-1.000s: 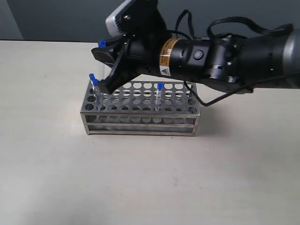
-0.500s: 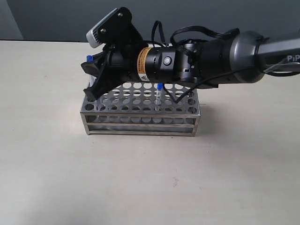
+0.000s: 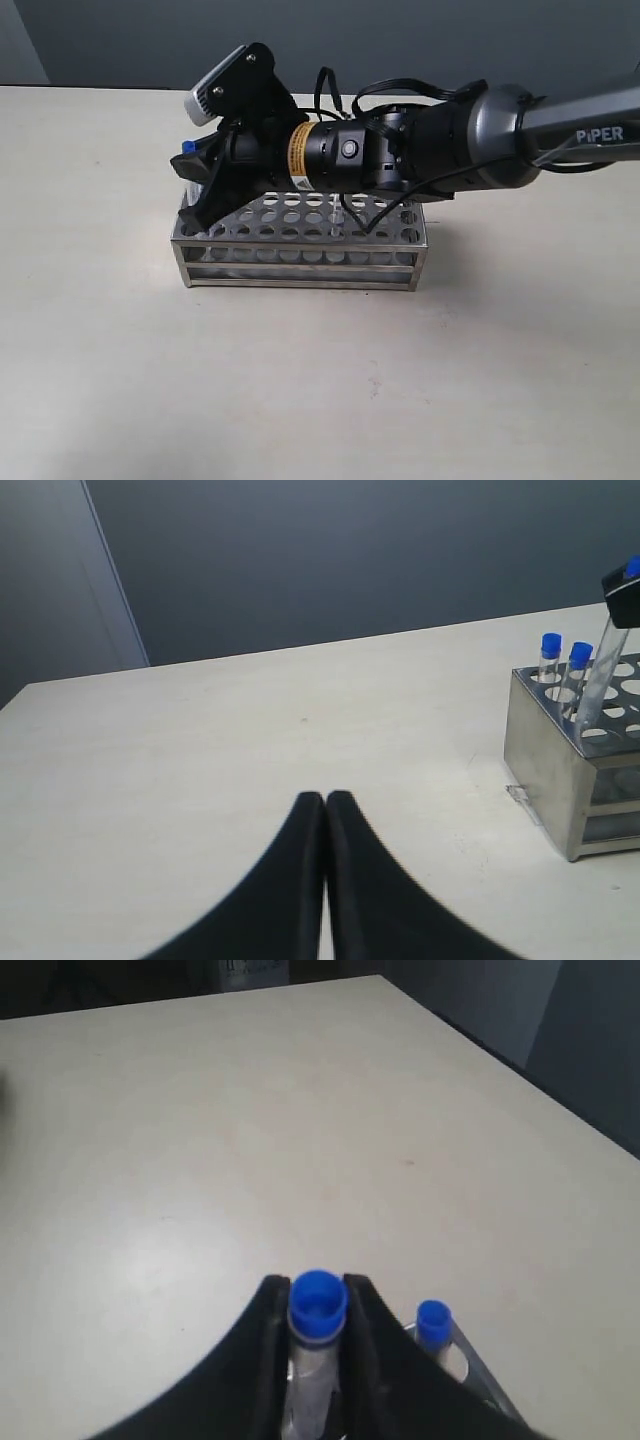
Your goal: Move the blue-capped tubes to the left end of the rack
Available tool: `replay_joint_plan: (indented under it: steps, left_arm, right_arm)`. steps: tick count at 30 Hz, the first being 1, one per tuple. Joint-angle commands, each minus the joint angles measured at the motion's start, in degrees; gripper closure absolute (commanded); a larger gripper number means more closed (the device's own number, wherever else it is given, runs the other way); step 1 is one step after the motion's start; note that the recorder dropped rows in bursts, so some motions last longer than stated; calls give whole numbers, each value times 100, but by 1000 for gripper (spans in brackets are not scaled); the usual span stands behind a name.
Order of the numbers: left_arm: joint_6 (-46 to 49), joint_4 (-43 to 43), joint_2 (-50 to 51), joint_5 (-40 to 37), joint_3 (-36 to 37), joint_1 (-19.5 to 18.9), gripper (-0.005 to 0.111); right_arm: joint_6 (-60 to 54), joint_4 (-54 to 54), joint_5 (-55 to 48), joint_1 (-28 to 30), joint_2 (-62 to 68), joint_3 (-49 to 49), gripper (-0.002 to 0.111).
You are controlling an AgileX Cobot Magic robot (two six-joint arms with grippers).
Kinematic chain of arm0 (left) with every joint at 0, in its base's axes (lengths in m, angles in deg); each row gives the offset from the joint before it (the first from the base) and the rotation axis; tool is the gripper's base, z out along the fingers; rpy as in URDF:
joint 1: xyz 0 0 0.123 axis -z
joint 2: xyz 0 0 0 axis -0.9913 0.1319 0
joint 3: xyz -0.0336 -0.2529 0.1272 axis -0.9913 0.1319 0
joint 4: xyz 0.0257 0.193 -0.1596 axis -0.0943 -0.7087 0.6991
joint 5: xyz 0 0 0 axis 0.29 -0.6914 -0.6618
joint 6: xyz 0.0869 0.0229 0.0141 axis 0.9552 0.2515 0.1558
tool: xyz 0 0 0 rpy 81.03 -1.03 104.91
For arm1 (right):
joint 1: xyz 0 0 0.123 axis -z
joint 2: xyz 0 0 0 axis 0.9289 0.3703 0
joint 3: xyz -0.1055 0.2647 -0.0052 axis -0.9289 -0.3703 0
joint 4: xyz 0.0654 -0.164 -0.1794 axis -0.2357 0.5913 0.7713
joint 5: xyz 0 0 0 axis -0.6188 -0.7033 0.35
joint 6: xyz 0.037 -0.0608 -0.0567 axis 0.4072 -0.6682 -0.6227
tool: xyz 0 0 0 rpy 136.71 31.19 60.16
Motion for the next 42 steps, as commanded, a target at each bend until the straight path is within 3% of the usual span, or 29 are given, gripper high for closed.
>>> replay_joint_plan:
  steps: [1, 10, 15, 17, 24, 30, 36, 42]
  left_arm:
    - [-3, 0, -30, 12, -18, 71, 106]
    - [-3, 0, -30, 12, -18, 71, 106]
    - [-3, 0, -30, 12, -18, 71, 106]
    - [-3, 0, -30, 12, -18, 71, 106]
    - [-3, 0, -30, 12, -18, 71, 106]
    - [-3, 0, -30, 12, -18, 71, 106]
    - [-3, 0, -30, 12, -18, 71, 106]
    - [-3, 0, -30, 12, -18, 71, 106]
  right_arm:
    - [34, 34, 101, -3, 138, 22, 109]
    - [75, 192, 266, -3, 429, 92, 107]
    - [262, 298, 180, -3, 558, 309, 83]
    - [271, 346, 113, -3, 546, 365, 79]
    - [556, 448, 24, 9, 224, 369, 79]
    - [718, 510, -1244, 51, -630, 345, 79]
    - [718, 231, -1176, 718, -1110, -23, 79]
    - [718, -21, 14, 1745, -1510, -1194, 79]
